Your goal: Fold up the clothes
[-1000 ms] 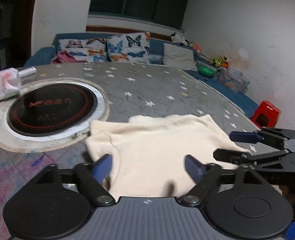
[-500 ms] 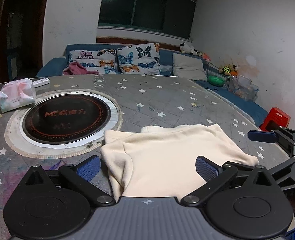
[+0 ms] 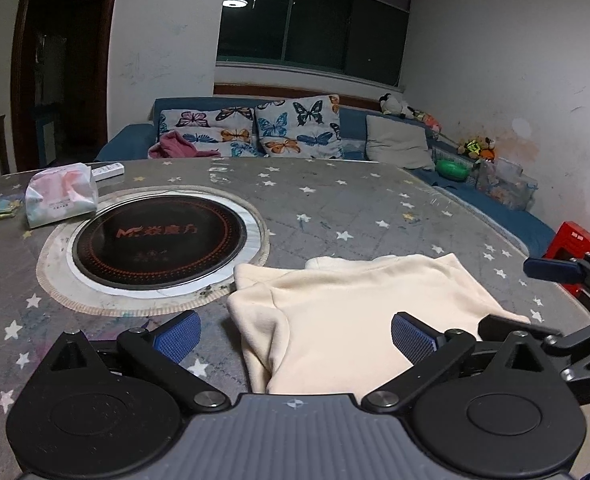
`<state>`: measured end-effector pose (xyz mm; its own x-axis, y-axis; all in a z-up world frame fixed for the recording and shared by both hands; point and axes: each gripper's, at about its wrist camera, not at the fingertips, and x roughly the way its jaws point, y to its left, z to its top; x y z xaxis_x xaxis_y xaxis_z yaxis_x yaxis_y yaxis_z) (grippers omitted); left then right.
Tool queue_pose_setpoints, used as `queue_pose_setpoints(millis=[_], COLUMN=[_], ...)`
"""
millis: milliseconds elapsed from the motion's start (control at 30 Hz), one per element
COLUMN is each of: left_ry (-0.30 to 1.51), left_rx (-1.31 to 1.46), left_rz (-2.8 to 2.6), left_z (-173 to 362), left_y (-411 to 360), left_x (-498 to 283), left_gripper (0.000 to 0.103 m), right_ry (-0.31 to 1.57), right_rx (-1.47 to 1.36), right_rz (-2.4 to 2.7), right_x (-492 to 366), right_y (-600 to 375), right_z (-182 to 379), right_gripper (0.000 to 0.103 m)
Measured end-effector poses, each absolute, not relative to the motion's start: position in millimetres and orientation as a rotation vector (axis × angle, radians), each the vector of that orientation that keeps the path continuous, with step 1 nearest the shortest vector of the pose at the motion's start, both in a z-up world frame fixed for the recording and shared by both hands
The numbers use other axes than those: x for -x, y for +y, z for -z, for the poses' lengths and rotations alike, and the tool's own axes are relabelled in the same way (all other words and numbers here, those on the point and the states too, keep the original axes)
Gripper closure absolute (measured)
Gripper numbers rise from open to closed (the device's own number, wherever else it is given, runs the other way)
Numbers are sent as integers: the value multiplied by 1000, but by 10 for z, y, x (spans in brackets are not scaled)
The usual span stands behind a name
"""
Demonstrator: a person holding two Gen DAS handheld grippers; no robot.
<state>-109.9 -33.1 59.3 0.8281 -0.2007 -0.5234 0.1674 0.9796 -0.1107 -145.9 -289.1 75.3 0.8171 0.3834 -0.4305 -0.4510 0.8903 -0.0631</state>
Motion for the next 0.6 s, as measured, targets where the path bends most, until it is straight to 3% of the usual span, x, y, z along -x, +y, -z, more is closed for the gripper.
queue_pose_setpoints(millis=[600], left_ry=[547], left_rx=[53], left_rz=[145], left_z=[-597], left_y=[-276], left_x=[1264], left_gripper=[0], right_ry=[473], right_rx=[244], right_rz=[-462], right_x=[1568], right_y=[-2715], right_z=[-665], right_gripper=[0])
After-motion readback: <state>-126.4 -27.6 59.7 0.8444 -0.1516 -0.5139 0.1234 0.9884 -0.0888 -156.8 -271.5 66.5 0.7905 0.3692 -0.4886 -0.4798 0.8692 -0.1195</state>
